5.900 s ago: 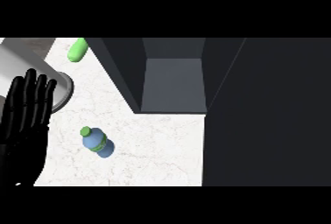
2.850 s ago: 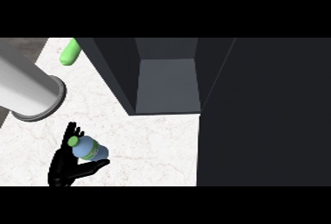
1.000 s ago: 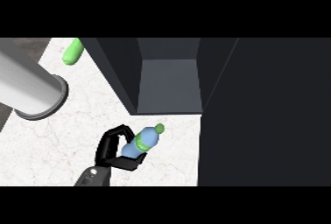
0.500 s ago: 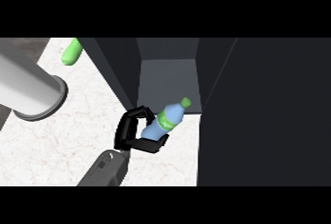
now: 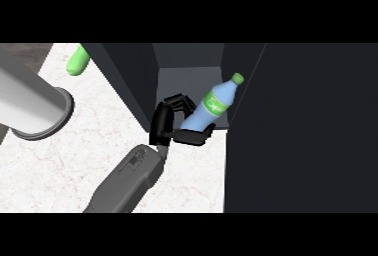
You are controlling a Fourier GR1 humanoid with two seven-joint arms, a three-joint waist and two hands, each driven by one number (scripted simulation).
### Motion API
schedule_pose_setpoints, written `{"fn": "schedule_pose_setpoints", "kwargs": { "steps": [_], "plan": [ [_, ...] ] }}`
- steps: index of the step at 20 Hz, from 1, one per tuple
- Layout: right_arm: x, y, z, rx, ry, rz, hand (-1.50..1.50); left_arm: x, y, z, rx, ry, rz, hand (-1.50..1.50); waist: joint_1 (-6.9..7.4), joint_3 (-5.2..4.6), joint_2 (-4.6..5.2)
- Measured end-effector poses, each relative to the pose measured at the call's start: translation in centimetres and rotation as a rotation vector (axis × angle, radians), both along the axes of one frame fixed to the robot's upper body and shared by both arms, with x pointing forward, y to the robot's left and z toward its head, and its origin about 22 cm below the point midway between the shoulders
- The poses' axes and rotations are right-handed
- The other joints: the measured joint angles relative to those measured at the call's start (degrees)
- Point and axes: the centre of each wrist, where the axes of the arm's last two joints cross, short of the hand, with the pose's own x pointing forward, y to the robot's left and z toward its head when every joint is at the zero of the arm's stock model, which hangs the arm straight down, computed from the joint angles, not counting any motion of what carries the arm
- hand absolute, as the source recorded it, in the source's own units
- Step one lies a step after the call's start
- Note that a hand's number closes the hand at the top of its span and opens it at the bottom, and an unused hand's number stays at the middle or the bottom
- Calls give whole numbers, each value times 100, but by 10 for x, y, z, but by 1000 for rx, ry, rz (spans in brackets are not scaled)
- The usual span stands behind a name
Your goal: Pick up the bottled water, place it into the cabinet and close the cabinet
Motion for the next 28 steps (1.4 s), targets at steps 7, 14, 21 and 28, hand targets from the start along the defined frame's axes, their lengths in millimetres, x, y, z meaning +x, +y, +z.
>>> {"fn": "schedule_pose_setpoints", "kwargs": {
  "steps": [7, 14, 21, 28],
  "plan": [
    [-4, -9, -1, -19, -12, 24, -150, 37, -2, 18, -2, 60, 71, 150, -107, -1, 32],
    [-6, -12, -1, -17, -19, 31, -150, 65, 0, 33, 93, 70, 218, 150, -148, 0, 71],
    [-5, -15, -3, -15, -30, 53, -150, 81, 8, 35, 348, 31, 383, -150, -208, 5, 108],
    [-4, -17, -3, -7, -36, 71, -150, 92, 11, 46, 410, -6, 463, -150, -252, -3, 148]
  ]
}}
